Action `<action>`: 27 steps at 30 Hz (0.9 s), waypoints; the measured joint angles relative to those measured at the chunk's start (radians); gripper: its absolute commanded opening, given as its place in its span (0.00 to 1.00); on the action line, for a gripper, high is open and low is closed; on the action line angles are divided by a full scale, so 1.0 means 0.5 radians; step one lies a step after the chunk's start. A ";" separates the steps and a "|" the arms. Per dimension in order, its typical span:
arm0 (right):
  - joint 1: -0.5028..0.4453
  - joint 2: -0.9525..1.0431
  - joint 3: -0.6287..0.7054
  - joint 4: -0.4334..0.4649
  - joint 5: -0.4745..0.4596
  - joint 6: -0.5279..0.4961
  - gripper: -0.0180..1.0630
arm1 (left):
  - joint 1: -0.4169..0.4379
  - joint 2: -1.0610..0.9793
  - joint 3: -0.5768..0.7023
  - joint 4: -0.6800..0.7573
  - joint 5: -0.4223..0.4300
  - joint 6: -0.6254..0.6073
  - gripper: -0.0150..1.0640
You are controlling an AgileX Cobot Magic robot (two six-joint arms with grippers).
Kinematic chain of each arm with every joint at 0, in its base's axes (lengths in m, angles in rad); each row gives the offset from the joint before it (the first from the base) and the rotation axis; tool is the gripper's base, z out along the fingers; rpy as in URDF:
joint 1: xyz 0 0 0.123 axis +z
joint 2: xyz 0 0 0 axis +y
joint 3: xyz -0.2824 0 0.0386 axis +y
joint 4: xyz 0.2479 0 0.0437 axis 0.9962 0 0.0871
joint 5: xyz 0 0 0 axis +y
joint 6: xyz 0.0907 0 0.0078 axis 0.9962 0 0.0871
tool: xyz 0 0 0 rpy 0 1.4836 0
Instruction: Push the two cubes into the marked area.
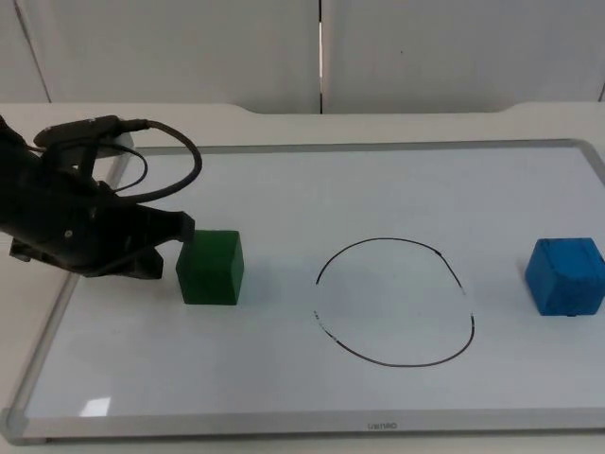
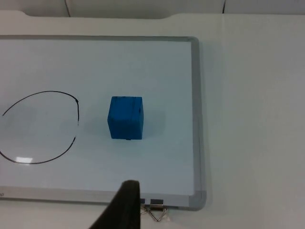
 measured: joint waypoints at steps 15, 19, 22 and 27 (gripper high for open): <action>0.000 0.000 0.000 0.000 0.000 0.000 0.99 | 0.000 0.012 0.000 -0.063 0.088 0.050 0.01; 0.000 0.000 0.000 0.000 0.000 0.000 0.99 | -0.019 0.012 0.000 -0.110 0.092 0.082 0.01; 0.000 0.000 0.000 0.000 0.000 0.000 0.99 | -0.048 0.012 0.000 -0.114 0.092 0.085 0.01; 0.000 0.000 0.000 0.000 0.000 0.000 0.99 | -0.119 0.012 0.000 -0.114 0.088 0.093 0.01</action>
